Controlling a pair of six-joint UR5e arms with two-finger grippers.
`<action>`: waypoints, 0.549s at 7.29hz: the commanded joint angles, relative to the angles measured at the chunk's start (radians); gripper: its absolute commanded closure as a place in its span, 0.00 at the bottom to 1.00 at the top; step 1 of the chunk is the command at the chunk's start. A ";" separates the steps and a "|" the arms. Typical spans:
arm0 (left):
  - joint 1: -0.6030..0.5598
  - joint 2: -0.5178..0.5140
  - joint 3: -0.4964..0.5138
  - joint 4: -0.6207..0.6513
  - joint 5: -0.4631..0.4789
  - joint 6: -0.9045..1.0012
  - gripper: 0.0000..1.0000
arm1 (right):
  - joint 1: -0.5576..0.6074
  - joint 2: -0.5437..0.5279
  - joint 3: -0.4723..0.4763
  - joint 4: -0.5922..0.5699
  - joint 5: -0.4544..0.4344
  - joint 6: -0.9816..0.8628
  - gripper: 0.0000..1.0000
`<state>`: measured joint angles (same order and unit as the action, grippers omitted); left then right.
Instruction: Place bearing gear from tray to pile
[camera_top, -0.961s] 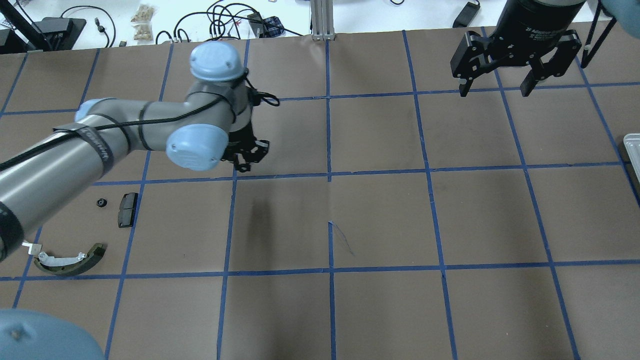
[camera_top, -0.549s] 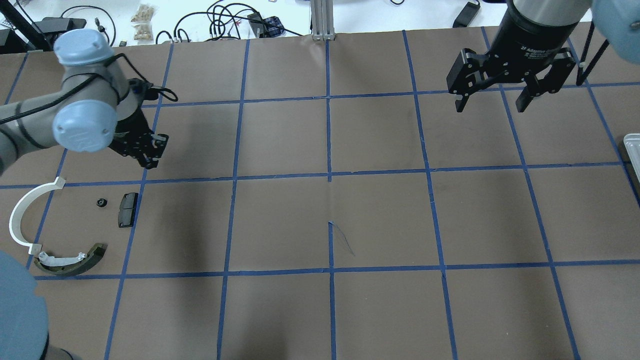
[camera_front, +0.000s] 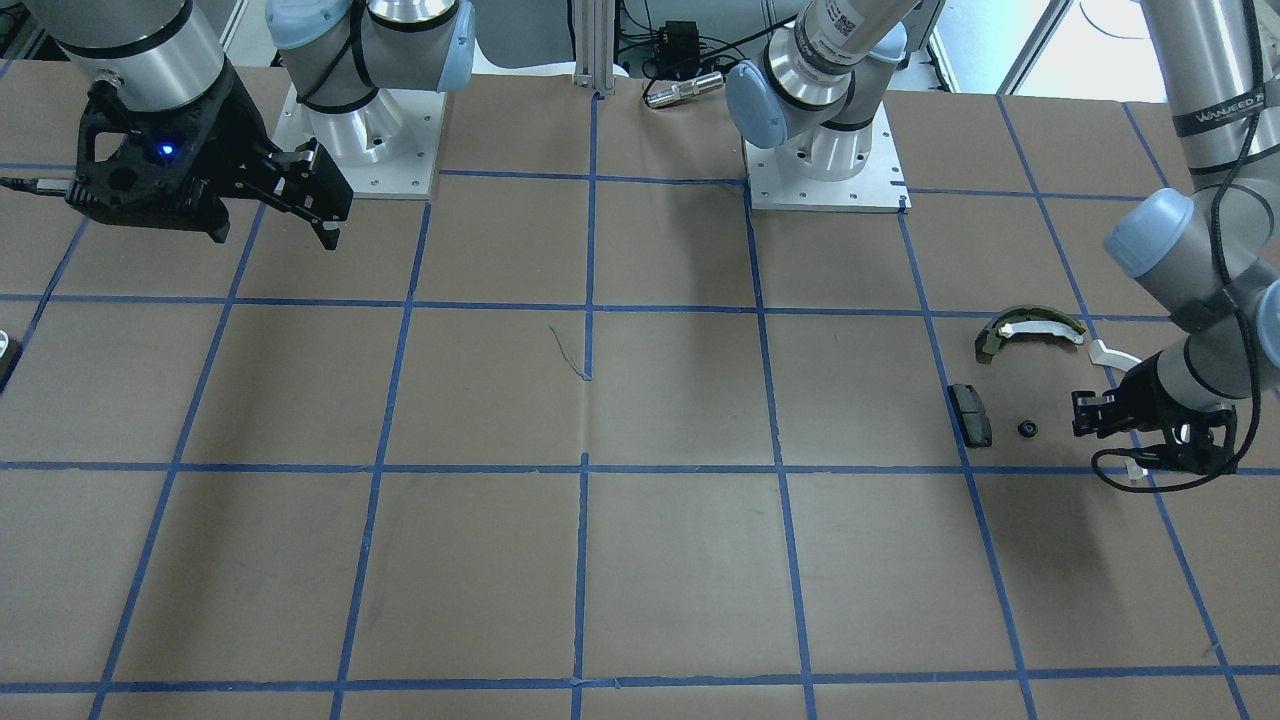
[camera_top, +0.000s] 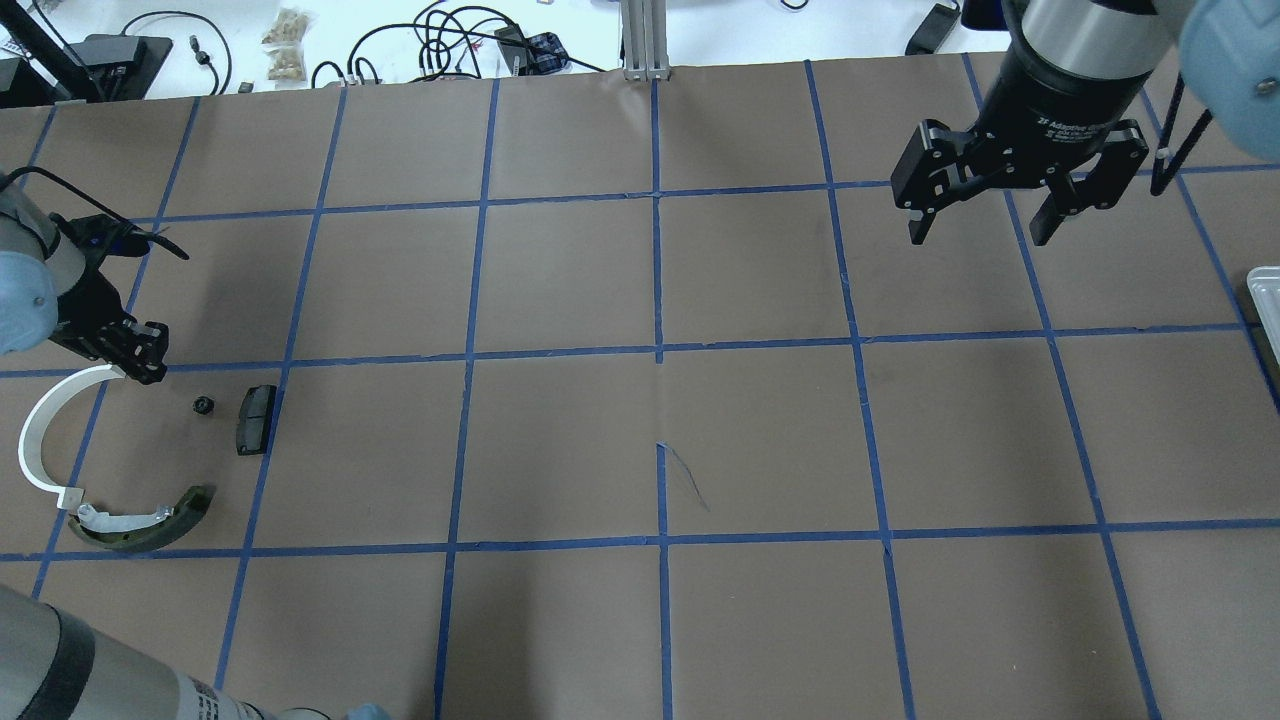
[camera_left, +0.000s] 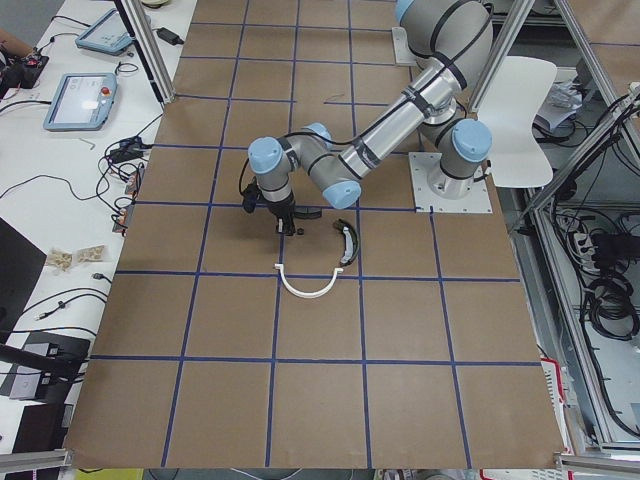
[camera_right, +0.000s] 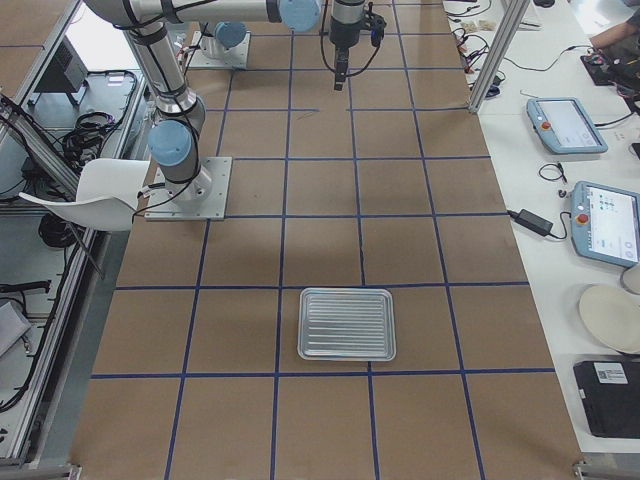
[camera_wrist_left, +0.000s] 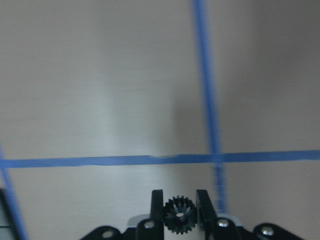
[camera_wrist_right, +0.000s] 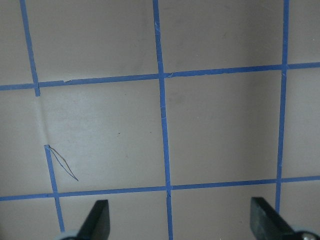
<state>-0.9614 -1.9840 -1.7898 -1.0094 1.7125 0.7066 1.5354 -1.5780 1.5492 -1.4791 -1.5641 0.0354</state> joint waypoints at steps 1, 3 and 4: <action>0.013 -0.013 -0.037 0.014 -0.022 -0.001 1.00 | 0.000 -0.019 0.029 0.002 0.001 0.009 0.00; 0.015 -0.015 -0.036 0.014 -0.024 -0.005 0.96 | 0.028 -0.045 0.066 -0.006 -0.002 0.039 0.00; 0.017 -0.016 -0.025 0.006 -0.042 -0.006 0.95 | 0.058 -0.043 0.062 -0.006 -0.004 0.069 0.00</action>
<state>-0.9462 -1.9989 -1.8215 -0.9976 1.6853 0.7029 1.5628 -1.6176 1.6080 -1.4837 -1.5662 0.0725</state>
